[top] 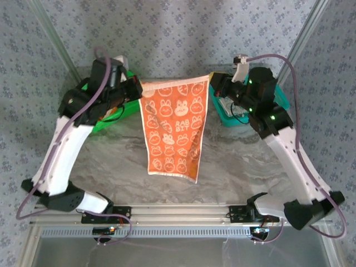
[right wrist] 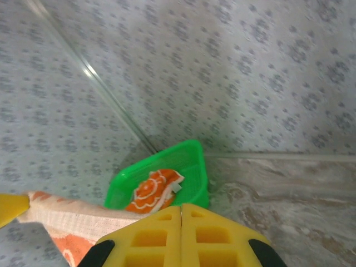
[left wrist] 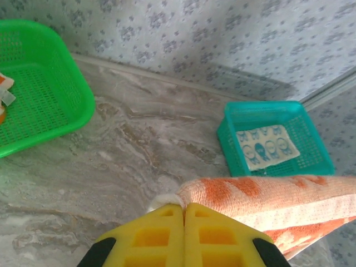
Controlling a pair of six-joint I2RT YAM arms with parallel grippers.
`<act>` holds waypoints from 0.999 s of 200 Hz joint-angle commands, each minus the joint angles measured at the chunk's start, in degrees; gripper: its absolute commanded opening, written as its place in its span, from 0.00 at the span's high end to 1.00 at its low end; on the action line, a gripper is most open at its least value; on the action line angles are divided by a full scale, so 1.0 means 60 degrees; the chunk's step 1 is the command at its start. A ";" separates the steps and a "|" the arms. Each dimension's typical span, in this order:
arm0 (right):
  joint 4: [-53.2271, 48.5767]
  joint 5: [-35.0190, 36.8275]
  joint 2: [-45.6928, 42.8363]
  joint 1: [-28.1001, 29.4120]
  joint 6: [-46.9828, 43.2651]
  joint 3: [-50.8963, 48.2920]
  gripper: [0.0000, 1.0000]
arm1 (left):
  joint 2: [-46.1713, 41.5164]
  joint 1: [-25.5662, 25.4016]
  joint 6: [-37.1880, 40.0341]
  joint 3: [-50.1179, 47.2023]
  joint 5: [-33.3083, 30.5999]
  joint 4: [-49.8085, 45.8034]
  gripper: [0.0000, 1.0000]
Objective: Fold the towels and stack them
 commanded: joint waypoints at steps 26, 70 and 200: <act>0.1375 -0.1105 0.2198 -0.1046 0.0363 0.0319 1.00 | 0.2025 0.1325 0.0134 0.0564 0.1779 0.0904 1.00; 0.1336 -0.1589 0.4081 -0.1370 0.0108 0.1211 1.00 | 0.4023 0.1946 0.0378 0.1739 0.2531 0.0600 1.00; 0.1061 -0.1494 0.3757 -0.0870 -0.0614 -0.2337 1.00 | 0.2428 0.1981 -0.0773 -0.4568 0.3127 0.2754 1.00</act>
